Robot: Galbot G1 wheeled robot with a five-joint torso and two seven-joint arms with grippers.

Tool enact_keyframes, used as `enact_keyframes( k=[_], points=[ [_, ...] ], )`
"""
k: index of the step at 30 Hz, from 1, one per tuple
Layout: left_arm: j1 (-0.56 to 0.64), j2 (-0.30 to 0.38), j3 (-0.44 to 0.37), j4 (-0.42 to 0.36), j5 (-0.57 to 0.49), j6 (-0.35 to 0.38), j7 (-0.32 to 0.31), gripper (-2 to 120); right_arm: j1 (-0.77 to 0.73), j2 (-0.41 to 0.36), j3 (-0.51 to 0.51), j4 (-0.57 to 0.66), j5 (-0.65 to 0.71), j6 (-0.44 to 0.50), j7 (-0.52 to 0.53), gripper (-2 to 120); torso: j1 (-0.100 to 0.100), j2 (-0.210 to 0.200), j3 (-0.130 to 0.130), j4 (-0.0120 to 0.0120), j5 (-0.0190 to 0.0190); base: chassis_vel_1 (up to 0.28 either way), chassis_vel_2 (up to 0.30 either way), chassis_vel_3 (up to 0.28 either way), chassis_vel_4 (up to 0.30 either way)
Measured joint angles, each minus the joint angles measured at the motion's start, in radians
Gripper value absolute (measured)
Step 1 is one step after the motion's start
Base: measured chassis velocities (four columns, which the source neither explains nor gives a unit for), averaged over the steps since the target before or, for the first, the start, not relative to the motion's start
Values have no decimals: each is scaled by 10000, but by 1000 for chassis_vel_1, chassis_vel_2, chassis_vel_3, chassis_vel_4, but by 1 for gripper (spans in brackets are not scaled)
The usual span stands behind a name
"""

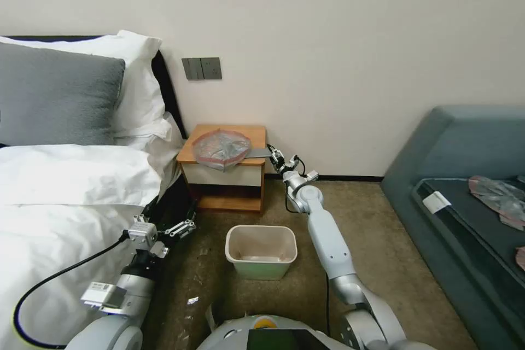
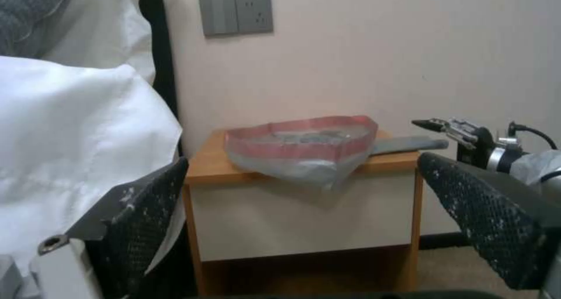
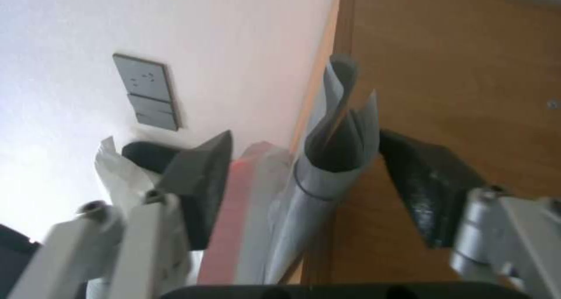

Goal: Pick up the garbage bag from the table and place it over the trash can.

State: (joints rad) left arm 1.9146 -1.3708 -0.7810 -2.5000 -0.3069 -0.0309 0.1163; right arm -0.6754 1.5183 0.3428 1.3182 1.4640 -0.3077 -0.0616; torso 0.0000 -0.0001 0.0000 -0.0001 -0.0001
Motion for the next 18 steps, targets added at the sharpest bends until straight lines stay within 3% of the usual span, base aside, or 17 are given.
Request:
enact_keyframes(
  k=[3,7,15,18],
  points=[
    [32,30,6,0,13,-42,10,100,-5,-3,12,28,-50,31,-1,47,0,0,0,1,0,0,0,0,0],
    [63,40,19,0,26,-48,33,100,-47,-2,12,70,-90,59,-7,37,0,0,0,1,1,0,0,0,0],
    [127,47,37,0,162,-105,58,100,-169,-9,24,234,-154,131,-2,4,0,2,0,2,1,0,0,0,0],
    [97,68,48,0,169,-117,58,100,-278,-62,-21,430,-158,191,51,0,0,2,0,1,1,0,0,0,0]
  ],
)
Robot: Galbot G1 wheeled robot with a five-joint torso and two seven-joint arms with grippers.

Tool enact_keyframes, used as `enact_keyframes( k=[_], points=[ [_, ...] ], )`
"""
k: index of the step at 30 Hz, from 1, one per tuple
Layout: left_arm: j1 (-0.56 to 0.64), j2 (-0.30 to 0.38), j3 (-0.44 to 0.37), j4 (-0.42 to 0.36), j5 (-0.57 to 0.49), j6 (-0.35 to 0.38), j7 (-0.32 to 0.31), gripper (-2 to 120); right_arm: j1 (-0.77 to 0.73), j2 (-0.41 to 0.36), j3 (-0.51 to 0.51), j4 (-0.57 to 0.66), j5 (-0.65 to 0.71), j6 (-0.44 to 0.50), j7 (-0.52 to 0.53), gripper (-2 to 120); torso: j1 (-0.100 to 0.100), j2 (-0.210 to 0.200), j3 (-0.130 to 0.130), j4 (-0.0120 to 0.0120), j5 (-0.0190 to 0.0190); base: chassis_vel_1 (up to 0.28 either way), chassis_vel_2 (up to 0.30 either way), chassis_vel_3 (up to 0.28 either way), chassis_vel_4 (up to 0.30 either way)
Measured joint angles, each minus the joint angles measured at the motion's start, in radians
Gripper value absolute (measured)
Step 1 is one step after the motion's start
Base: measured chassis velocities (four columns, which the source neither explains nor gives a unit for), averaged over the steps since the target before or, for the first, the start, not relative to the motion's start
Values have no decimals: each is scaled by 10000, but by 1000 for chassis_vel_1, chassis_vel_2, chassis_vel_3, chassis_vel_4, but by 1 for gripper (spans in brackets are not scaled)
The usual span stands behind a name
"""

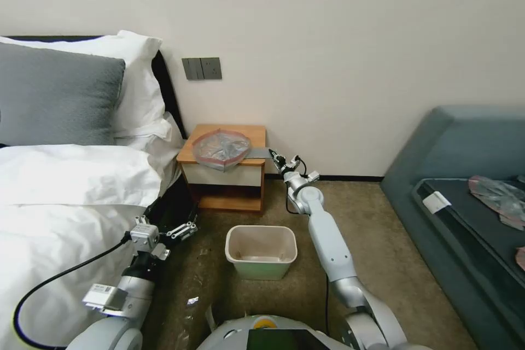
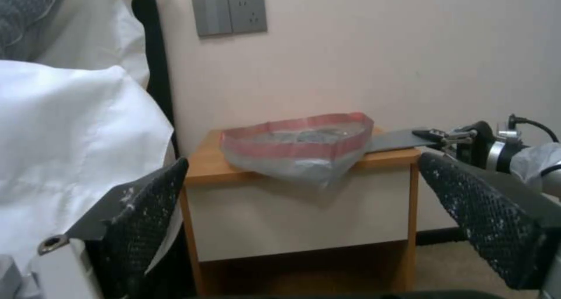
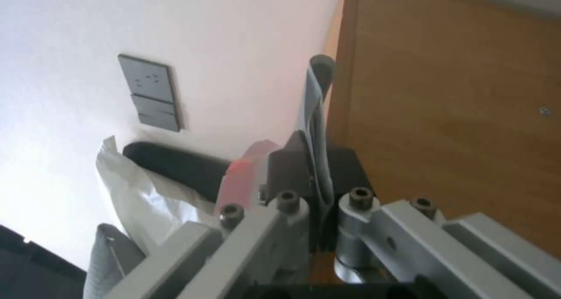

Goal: Pick up the garbage bag from the table and place it over the trash can.

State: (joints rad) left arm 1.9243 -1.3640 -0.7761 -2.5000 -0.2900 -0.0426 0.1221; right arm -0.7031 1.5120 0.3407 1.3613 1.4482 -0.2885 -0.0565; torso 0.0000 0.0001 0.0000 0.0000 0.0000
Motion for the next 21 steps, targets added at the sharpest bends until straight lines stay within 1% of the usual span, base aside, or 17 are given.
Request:
enact_keyframes(
  k=[3,5,6,9,11,13,15,18,19,21],
  points=[
    [-37,7,19,0,6,-19,0,100,-145,-74,-87,275,-1,76,74,0,0,0,0,0,0,0,0,0,0],
    [-86,2,53,0,16,-42,0,100,-458,-246,-260,937,30,145,252,0,0,0,0,-1,0,0,0,0,0],
    [-86,2,53,0,16,-42,0,100,-458,-246,-260,937,30,145,252,0,0,0,0,-1,0,0,0,0,0],
    [-115,26,86,0,24,-74,0,100,-856,-483,-571,1721,75,320,555,0,0,0,-1,0,0,0,0,0,0],
    [-118,38,93,0,24,-81,0,100,-949,-537,-647,1889,64,381,639,0,0,0,0,0,0,0,0,0,0],
    [-179,152,126,0,17,-123,-22,100,-1594,-800,-869,2896,43,599,1025,0,0,0,0,1,0,0,0,0,0],
    [-203,188,129,0,-1,-125,-35,100,-1752,-862,-893,3118,41,626,1079,0,0,0,-1,0,1,0,0,0,0],
    [-406,405,121,0,-233,-132,-103,100,-2592,-1230,-950,4361,48,732,1322,0,0,0,-1,-1,1,0,0,0,0],
    [-406,405,121,0,-233,-132,-103,100,-2592,-1230,-950,4361,48,732,1322,0,0,0,-1,-1,1,0,0,0,0],
    [-511,524,100,0,-387,-121,-142,100,-2965,-1411,-965,4976,80,773,1447,0,0,0,-1,-1,0,0,0,0,0]
  ],
)
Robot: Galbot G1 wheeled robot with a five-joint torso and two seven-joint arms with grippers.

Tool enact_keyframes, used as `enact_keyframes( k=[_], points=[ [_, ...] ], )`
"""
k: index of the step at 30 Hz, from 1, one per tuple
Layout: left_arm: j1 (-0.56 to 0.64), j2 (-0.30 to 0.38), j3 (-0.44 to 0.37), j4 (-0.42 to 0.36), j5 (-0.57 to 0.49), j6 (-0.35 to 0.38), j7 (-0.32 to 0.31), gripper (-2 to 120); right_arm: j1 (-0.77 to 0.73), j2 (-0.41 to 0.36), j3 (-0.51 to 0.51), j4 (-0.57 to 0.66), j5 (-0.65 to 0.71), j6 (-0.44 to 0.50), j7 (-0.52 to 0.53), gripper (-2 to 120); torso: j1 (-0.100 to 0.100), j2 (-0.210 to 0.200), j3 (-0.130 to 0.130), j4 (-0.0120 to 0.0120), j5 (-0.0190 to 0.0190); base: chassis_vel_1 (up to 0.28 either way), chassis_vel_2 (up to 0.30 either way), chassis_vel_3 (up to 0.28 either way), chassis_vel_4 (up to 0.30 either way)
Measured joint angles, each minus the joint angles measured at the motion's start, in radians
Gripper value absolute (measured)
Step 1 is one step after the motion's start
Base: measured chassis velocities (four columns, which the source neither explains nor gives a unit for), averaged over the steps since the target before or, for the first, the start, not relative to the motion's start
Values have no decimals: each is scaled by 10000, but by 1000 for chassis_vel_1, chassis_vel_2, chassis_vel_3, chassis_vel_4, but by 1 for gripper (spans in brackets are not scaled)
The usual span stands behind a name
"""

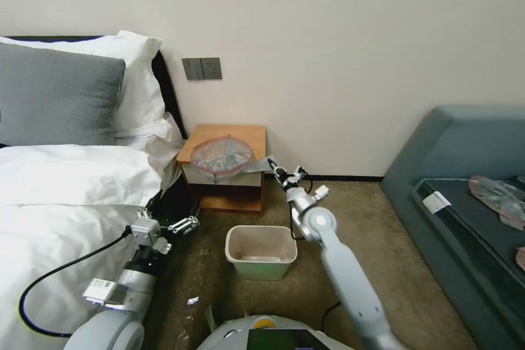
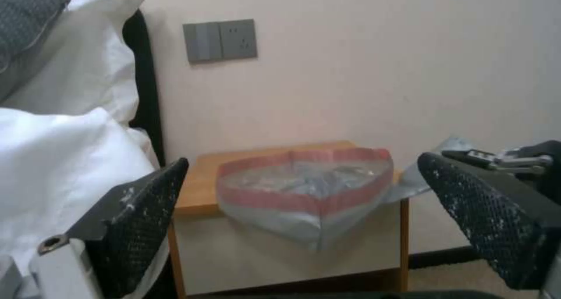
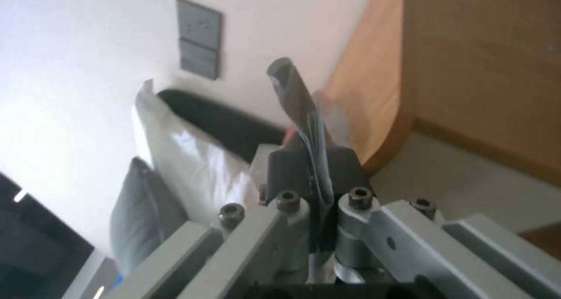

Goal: Pick up the garbage bag from the table and place it over the trash can.

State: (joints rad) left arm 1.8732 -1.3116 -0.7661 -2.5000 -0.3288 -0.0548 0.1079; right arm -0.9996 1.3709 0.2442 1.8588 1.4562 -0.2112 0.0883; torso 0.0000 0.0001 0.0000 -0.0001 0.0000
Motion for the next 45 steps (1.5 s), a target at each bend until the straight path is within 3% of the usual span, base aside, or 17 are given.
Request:
enact_keyframes(
  k=[9,18,28,33,45],
  points=[
    [-278,434,6,0,-415,49,-84,100,-1935,-515,-126,2234,58,29,448,0,0,0,-1,1,0,0,0,0,0],
    [-367,810,-3,0,-671,49,-175,100,-3865,-93,-725,3297,-992,-57,234,0,0,0,-1,2,-1,0,0,0,0],
    [-478,873,28,-1,-768,38,-248,100,-4966,94,-1114,3716,-2237,-51,219,0,0,0,-1,1,-1,0,0,0,0],
    [-529,821,30,0,-801,13,-249,100,-5300,-265,-889,3480,-3530,-30,-509,0,0,0,0,0,1,0,0,0,0],
    [-590,718,68,0,-801,-70,-243,100,-5834,-587,-380,3292,-4227,21,-788,0,0,-1,0,0,1,0,0,0,0]
  ],
)
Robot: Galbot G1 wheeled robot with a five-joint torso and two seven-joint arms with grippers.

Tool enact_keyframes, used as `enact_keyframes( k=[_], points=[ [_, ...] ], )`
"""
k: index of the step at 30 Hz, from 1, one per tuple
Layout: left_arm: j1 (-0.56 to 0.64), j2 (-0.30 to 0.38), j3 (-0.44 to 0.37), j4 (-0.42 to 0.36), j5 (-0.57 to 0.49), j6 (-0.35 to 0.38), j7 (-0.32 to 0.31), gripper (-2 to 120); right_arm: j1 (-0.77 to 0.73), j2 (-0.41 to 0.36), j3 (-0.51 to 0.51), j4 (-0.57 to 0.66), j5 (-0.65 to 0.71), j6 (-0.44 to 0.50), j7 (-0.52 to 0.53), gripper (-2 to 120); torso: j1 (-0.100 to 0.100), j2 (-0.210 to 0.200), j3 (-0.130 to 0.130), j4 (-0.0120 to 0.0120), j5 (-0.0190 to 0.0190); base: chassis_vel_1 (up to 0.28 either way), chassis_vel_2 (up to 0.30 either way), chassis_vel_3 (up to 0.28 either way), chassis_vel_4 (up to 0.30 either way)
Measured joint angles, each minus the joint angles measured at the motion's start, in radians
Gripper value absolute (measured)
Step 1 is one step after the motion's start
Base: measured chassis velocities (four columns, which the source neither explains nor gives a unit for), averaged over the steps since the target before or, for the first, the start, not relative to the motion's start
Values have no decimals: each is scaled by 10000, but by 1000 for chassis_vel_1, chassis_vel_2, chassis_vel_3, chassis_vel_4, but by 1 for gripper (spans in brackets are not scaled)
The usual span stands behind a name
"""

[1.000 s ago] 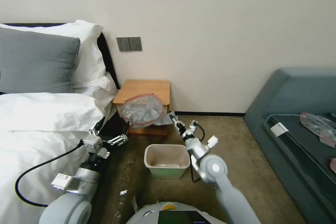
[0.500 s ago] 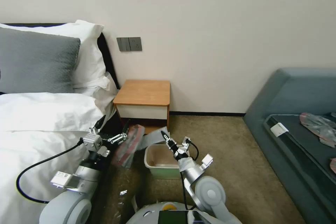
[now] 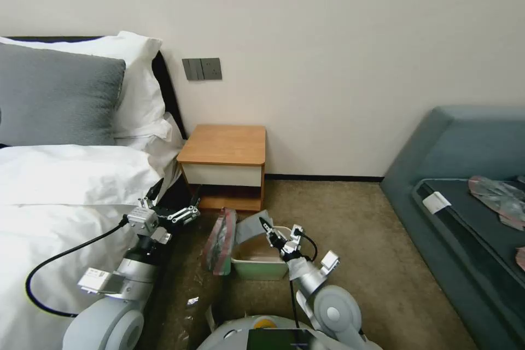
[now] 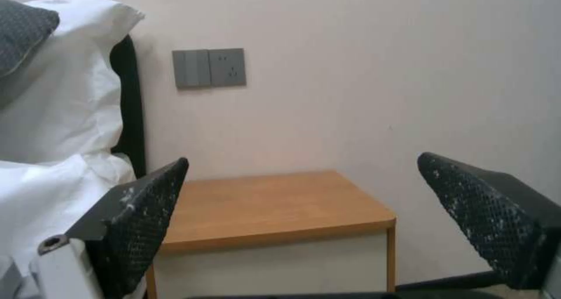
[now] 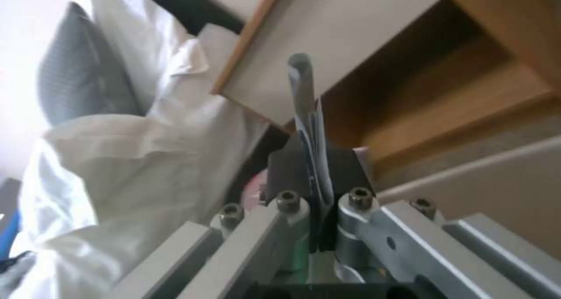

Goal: Pick up the garbage bag from the table and place it over the trash can.

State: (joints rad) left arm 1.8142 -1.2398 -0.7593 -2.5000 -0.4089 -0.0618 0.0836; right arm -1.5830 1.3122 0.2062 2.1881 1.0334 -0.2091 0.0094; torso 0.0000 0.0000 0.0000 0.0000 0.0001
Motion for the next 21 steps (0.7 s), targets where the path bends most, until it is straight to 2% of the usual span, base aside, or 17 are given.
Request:
enact_keyframes(
  k=[7,10,13,14,16,18,21],
  points=[
    [12,-75,-13,48,2,-115,3,100,-469,-86,632,-152,-171,-35,-111,0,0,0,0,-1,0,0,0,0,0],
    [21,-83,-25,72,2,-147,5,100,-519,-111,674,-201,-293,-52,-97,8,0,0,0,1,0,0,0,0,0],
    [8,-76,-30,100,0,-185,1,100,-644,-115,735,-254,-542,-64,42,23,0,0,0,1,-1,0,0,0,0],
    [8,-76,-30,100,0,-185,1,100,-644,-115,735,-254,-542,-64,42,23,0,0,0,1,-1,0,0,0,0],
    [0,-76,-38,110,-19,-192,-4,100,-814,-86,863,-235,-619,-87,136,34,0,0,0,0,0,0,0,0,0],
    [-2,-76,-39,115,-22,-195,-4,100,-858,-83,894,-220,-635,-95,155,37,0,0,0,0,0,0,0,0,0],
    [-13,-97,-35,154,-31,-217,-7,100,-1196,-89,1060,-45,-665,-117,293,52,0,0,0,0,-2,0,0,0,0]
  ],
)
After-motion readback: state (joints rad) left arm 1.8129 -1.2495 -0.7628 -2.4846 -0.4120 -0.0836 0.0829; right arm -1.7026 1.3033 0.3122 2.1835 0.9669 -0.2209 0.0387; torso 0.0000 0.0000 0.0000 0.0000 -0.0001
